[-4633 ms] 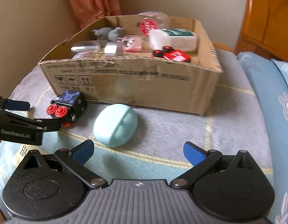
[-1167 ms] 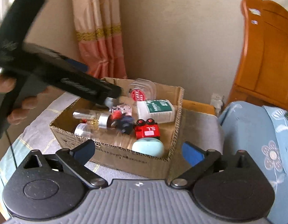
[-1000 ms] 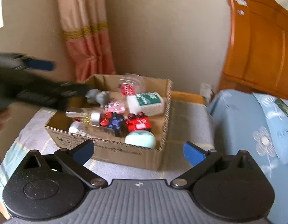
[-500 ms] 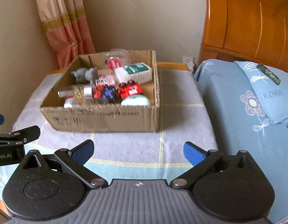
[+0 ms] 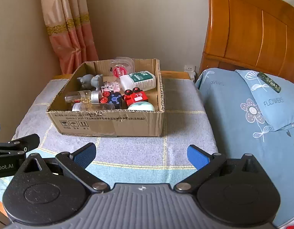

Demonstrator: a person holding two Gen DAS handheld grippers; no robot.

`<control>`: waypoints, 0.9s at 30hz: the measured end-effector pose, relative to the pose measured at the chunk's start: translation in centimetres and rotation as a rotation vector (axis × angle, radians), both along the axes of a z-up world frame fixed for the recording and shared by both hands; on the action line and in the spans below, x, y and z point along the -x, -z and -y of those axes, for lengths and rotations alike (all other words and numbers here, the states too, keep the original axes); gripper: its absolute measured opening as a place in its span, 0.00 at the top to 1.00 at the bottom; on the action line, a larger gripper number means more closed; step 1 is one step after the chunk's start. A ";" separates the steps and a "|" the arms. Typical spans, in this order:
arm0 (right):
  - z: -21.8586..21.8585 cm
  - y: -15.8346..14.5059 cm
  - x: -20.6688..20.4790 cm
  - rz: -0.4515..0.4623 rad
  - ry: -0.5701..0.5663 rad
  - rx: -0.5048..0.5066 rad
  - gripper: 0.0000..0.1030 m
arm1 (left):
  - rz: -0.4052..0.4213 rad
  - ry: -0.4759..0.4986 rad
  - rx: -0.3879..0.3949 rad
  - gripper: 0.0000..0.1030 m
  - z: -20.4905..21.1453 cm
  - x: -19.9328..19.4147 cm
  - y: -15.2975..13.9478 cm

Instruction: Organize rigid objects

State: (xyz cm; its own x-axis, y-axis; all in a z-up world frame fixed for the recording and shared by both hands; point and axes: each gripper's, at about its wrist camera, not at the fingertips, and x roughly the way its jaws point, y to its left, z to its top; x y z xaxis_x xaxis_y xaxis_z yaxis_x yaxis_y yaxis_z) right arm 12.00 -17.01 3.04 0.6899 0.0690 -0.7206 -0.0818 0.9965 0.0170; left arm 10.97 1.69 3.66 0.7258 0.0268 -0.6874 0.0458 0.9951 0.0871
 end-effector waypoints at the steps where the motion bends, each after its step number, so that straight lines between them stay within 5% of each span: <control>1: -0.1 -0.1 0.1 0.002 -0.002 0.000 0.00 | 0.000 -0.002 0.000 0.01 0.0 0.0 0.0; 27: -0.4 -0.6 0.6 0.022 -0.008 0.000 0.00 | 0.016 -0.002 0.007 0.01 0.1 0.5 -0.5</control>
